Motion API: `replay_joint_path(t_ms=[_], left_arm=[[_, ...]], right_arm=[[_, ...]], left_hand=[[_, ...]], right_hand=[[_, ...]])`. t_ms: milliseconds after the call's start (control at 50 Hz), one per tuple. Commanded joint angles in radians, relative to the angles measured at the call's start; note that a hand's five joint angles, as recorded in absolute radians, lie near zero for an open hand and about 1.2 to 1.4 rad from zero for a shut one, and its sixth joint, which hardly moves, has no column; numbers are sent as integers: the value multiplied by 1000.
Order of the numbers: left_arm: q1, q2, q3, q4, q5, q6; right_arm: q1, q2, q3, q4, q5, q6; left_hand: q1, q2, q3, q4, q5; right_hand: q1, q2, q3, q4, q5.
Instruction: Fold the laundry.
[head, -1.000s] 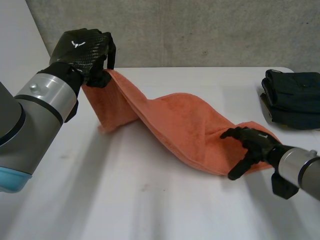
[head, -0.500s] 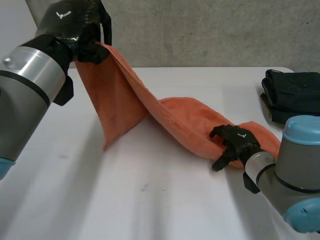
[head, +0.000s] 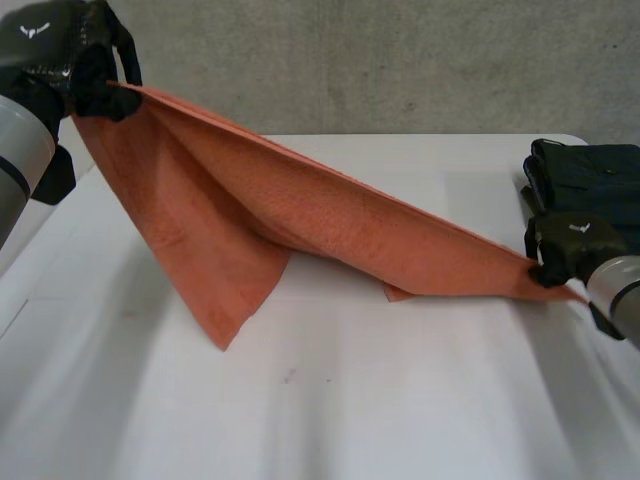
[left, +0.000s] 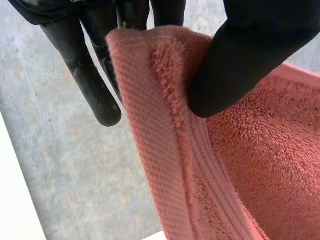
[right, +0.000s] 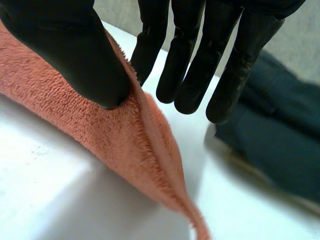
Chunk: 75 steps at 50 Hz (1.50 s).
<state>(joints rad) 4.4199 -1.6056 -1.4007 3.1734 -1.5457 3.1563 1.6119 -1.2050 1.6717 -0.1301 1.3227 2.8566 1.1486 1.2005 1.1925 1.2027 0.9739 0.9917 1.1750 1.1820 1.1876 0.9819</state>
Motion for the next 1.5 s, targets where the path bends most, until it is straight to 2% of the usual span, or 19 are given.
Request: replay_joint_path(t_ms=[20, 140, 240, 320, 360, 480, 580, 660, 720, 800, 820, 900, 1020, 1100, 1340, 1420, 1500], left_arm=[[10, -1, -58, -30, 19, 11], [26, 10, -80, -111, 79, 43], [59, 10, -110, -173, 113, 139], [65, -8, -144, -174, 118, 215], [64, -48, -152, -170, 116, 246], [65, -226, -110, -125, 116, 274], [50, -425, 41, -38, 111, 283], [49, -532, 231, 40, 110, 291], [42, -559, 356, 108, 111, 292], [41, -562, 509, 278, 110, 289], [42, -557, 544, 353, 110, 287], [47, -508, 572, 477, 101, 272], [44, -471, 519, 476, 102, 248], [53, -439, 379, 461, 110, 223], [70, -384, -69, 432, 121, 225], [72, -381, -162, 410, 119, 226], [78, -379, -210, 341, 121, 251]], right_arm=[[-20, -200, -111, 263, -158, -150], [-17, -327, -282, 509, -181, -255], [-10, -357, -391, 667, -178, -336], [2, -295, -438, 750, -166, -416], [43, -211, -464, 779, -149, -456], [132, 4, -532, 794, -24, -497], [163, 223, -679, 738, 76, -476], [203, 301, -846, 625, 81, -378], [215, 320, -979, 534, 86, -303], [224, 328, -1217, 303, 93, -171], [224, 325, -1246, 261, 104, -155], [224, 306, -1316, 135, 144, -128], [227, 275, -1290, 155, 141, -128], [237, 266, -1192, 207, 129, -126], [226, 208, -693, 283, 21, -140], [226, 211, -506, 361, -37, -238], [212, 219, -410, 402, -40, -339]], left_hand=[[248, 196, 204, 194, 248], [248, 196, 204, 194, 248], [248, 196, 204, 194, 248], [248, 196, 204, 194, 248], [248, 196, 204, 194, 248], [248, 196, 204, 194, 248], [248, 196, 204, 194, 248], [248, 196, 204, 194, 248], [248, 196, 204, 194, 248], [248, 196, 204, 194, 248], [248, 196, 204, 194, 248], [248, 196, 204, 194, 248], [248, 196, 204, 194, 248], [248, 196, 204, 194, 248], [248, 196, 204, 194, 248], [248, 196, 204, 194, 248], [248, 196, 204, 194, 248]], right_hand=[[405, 221, 214, 209, 240], [405, 221, 214, 209, 240], [405, 221, 214, 209, 240], [405, 221, 214, 209, 240], [405, 221, 214, 209, 240], [405, 221, 214, 209, 240], [405, 221, 214, 209, 240], [405, 221, 214, 209, 240], [405, 221, 214, 209, 240], [405, 221, 214, 209, 240], [405, 221, 214, 209, 240], [405, 221, 214, 209, 240], [405, 221, 214, 209, 240], [405, 221, 214, 209, 240], [405, 221, 214, 209, 240], [405, 221, 214, 209, 240], [405, 221, 214, 209, 240]])
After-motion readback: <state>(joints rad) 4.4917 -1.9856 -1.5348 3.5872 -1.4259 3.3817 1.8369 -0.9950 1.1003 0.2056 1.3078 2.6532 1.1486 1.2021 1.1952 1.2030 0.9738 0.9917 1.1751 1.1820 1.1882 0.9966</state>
